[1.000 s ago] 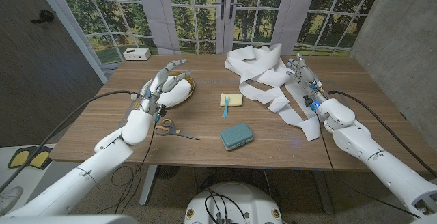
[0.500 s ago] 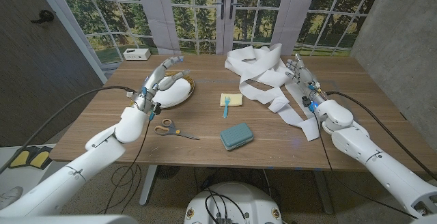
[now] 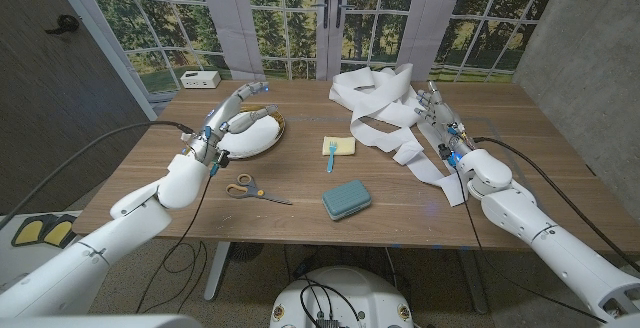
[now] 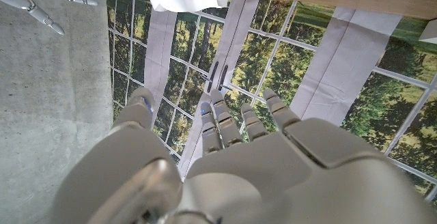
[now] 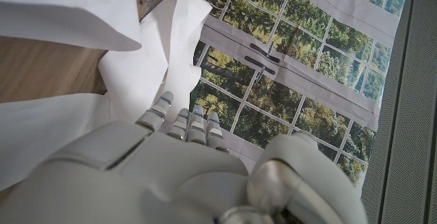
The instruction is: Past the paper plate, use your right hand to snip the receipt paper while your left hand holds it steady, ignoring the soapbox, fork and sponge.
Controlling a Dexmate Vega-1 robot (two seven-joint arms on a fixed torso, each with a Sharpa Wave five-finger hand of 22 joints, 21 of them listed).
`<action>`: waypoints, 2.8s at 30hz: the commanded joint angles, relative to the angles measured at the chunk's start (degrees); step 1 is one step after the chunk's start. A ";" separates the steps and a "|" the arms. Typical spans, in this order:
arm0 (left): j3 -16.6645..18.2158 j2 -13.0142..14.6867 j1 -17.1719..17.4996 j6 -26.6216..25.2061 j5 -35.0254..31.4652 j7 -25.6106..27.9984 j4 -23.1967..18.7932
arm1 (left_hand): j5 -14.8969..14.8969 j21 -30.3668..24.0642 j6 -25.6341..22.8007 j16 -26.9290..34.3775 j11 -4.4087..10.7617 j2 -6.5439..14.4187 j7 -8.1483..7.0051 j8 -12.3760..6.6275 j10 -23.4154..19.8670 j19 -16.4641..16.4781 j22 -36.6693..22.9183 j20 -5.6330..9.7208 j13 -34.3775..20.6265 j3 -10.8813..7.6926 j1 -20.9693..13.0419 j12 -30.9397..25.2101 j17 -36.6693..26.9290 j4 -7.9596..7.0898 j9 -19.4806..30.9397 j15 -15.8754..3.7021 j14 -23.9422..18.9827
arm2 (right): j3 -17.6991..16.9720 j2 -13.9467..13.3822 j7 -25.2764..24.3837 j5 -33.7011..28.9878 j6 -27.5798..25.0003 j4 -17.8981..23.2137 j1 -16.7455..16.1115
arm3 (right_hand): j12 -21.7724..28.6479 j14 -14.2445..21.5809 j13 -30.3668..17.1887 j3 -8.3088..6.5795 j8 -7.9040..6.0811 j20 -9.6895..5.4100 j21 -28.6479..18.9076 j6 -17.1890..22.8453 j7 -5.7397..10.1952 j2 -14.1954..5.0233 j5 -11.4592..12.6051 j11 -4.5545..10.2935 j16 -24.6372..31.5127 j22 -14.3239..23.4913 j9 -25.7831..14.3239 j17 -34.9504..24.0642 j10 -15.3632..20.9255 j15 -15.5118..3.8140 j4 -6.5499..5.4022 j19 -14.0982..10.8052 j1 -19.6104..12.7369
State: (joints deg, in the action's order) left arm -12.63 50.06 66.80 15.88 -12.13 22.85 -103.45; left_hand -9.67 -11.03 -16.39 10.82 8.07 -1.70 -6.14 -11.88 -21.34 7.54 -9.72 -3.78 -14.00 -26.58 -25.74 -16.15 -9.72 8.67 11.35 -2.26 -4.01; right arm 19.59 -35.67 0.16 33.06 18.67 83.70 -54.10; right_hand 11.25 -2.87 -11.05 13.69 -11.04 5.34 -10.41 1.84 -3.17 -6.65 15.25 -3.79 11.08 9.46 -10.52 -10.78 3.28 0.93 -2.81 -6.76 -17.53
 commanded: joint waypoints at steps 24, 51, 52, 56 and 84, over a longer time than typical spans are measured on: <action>2.51 9.45 1.43 -8.02 -6.49 -9.40 -9.16 | -0.79 0.20 6.74 -0.05 -0.14 1.39 -0.29 1.22 -0.04 -0.84 -0.22 -0.99 -1.35 -0.85 -4.74 0.46 -0.21 1.13 0.27 -1.10 0.51 | -1.60 -0.46 -0.82 0.02 2.33 1.34 -2.39 | 0.56 1.39 -0.09 0.13 -0.16 -0.32 -0.65 0.26 0.85 0.39 -0.57 0.41 0.61 0.29 -0.22 -0.19 1.38 -1.19 0.14 -1.18 -0.34; 5.57 14.75 5.00 -8.94 -18.88 -9.64 -12.92 | -0.62 -0.12 7.42 0.47 0.48 0.91 -0.65 0.66 -2.30 -0.19 -0.22 -0.40 -1.86 -0.41 -5.29 -0.20 -0.22 0.69 0.09 -1.72 -0.64 | -2.26 -0.65 -2.55 0.24 1.41 3.02 -4.01 | 0.51 1.49 -0.08 0.10 -0.11 -0.22 -0.54 0.16 0.85 0.29 -0.77 0.47 0.52 0.29 -0.21 -0.18 1.53 -1.27 0.09 -1.10 -0.37; 5.65 14.96 5.18 -9.40 -19.97 -9.46 -13.23 | -0.61 -0.15 7.14 0.50 0.55 0.90 -0.71 0.52 -2.50 -0.07 -0.22 -0.22 -1.91 -0.38 -5.30 -0.26 -0.21 0.66 0.08 -1.79 -0.77 | -2.11 -0.55 -2.13 0.55 1.28 2.88 -3.90 | 0.50 1.48 -0.08 0.10 -0.11 -0.21 -0.54 0.15 0.83 0.29 -0.79 0.49 0.51 0.29 -0.21 -0.18 1.52 -1.33 0.09 -1.10 -0.37; 7.03 15.26 7.09 -10.20 -21.87 -8.30 -14.44 | -0.59 -0.14 6.56 0.58 0.62 0.85 -0.91 0.25 -2.95 0.04 -0.21 0.05 -2.05 -0.26 -5.34 -0.40 -0.21 0.58 0.06 -2.19 -1.15 | -1.57 -0.52 -2.55 -0.43 1.05 3.10 -3.76 | 0.48 1.46 -0.08 0.09 -0.12 -0.24 -0.52 0.18 0.83 0.29 -0.82 0.43 0.48 0.29 -0.21 -0.17 1.52 -1.27 0.09 -1.08 -0.39; 9.93 16.50 10.69 -13.72 -31.19 -11.61 -19.53 | -0.58 -0.05 5.73 0.51 1.57 0.36 -1.52 -0.05 -4.23 0.33 -0.19 0.47 -2.76 0.36 -5.78 -0.56 -0.19 0.47 -0.04 -2.94 -1.84 | -1.62 0.71 -2.45 -0.30 2.52 1.00 -2.89 | 0.82 1.31 -0.10 0.06 -0.18 -0.32 -0.40 0.38 0.95 0.26 -1.08 0.75 0.34 0.30 -0.21 -0.15 2.97 -1.77 0.08 -0.80 -0.50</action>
State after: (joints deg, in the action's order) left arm -3.71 66.06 76.97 3.00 -40.90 13.47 -121.27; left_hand -10.13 -11.03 -10.14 11.10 9.51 -1.40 -7.66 -11.47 -25.44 7.77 -9.71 -3.57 -16.65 -26.44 -31.02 -16.54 -9.72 9.00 11.19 -2.35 -5.35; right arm 17.77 -35.71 -3.10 32.60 20.10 86.21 -57.83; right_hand 11.91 -1.42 -11.04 13.69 -11.04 5.02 -10.86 2.03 -2.55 -6.65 14.18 -3.08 11.52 9.45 -10.52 -10.78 5.84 -0.52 -2.81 -7.68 -17.52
